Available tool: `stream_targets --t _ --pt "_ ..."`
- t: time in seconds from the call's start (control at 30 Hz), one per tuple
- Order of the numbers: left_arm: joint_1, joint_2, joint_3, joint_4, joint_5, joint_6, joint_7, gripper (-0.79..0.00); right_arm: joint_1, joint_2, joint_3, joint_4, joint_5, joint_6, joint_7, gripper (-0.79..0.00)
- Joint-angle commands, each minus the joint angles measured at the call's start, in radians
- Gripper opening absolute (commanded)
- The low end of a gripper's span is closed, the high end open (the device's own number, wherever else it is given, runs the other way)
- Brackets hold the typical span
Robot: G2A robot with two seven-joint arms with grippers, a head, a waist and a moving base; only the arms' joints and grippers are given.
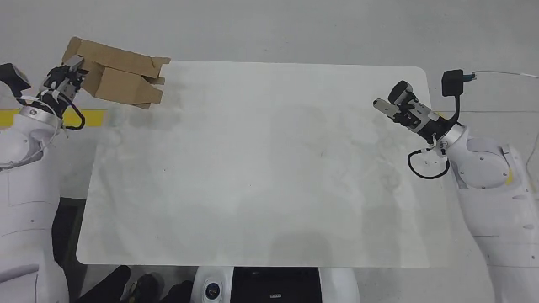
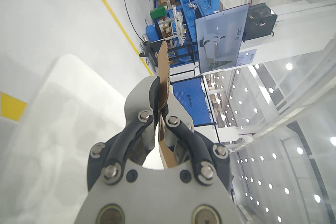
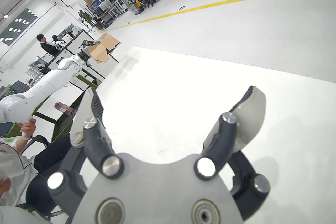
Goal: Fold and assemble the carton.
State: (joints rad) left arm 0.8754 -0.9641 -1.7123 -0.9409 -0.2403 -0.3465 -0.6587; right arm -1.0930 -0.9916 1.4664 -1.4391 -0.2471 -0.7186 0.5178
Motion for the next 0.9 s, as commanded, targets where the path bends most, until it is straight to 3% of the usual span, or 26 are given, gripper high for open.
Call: stream_targets --t 0.0,0.27,0.5,0.87 --pt "-0.027 -0.009 0.045 -0.013 -0.006 0.005 -0.006 -0.785 0.0 0.0 0.0 0.0 0.0 0.0 0.0 0.0" --pt "-0.118 -0.046 0.21 0.0 -0.014 -0.007 -0.054 -0.785 0.0 0.0 0.0 0.0 0.0 0.0 0.0 0.0" --pt "-0.146 -0.083 0.35 0.014 -0.034 0.019 -0.115 -0.785 0.0 0.0 0.0 0.0 0.0 0.0 0.0 0.0" --pt "-0.126 -0.117 0.477 -0.12 -0.07 0.004 -0.213 -0.785 0.0 0.0 0.0 0.0 0.0 0.0 0.0 0.0"
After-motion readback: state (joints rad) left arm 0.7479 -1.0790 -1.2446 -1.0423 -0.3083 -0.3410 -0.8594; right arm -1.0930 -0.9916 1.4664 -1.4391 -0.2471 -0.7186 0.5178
